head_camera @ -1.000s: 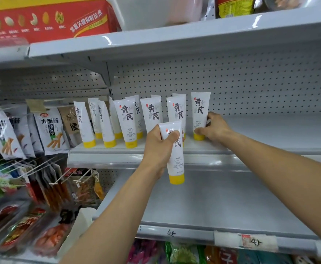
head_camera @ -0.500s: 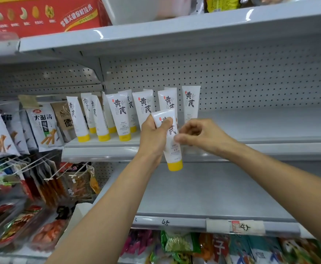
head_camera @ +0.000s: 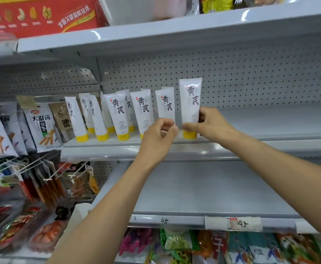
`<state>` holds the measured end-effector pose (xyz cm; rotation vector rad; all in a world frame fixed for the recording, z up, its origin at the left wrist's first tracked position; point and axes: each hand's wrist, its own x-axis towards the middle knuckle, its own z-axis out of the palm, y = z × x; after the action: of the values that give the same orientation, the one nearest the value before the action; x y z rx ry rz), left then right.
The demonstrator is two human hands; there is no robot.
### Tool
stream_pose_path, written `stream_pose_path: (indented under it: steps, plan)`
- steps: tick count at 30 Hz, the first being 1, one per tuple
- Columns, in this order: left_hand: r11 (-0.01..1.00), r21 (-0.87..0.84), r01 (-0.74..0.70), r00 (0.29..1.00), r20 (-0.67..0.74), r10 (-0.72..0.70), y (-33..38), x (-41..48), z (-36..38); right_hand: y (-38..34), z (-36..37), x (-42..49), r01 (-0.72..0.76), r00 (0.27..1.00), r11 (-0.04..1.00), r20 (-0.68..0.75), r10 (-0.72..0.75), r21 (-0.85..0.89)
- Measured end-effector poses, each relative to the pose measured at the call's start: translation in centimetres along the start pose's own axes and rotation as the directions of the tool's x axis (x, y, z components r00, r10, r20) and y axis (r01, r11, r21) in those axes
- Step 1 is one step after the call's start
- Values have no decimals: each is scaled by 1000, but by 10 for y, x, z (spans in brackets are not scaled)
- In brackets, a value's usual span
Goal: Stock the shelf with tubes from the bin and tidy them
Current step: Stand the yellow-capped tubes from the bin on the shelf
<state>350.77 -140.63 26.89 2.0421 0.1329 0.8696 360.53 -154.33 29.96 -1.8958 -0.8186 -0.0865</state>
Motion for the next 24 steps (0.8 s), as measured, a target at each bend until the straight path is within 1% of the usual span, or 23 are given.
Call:
stream_pose_path:
  steps: [2,4,6,8,11,15,24]
  plan:
    - [980,185,-72,996,71,59,-10,-3,-1,4,-3,11,-22,999,1000,-38,22,3]
    - [932,342,-118,988,131,76,-16,-7,-1,8,-3,20,-52,998,999,-45,52,15]
    - [887,443,-130,984,165,61,-18,-10,-2,13,0,25,-64,998,998,-30,64,-3]
    - [860,494,-125,981,191,33,-19,-12,-3,18,5,28,-78,997,996,-21,77,-47]
    - [840,530,-118,978,210,4,-20,-13,-4,23,10,30,-99,995,992,-18,98,-79]
    - [841,533,-99,978,208,-17,-24,-14,-4,27,11,33,-117,993,990,-15,116,-77]
    - [850,526,-26,987,147,-60,-25,-18,-3,22,15,30,-114,993,978,11,117,-173]
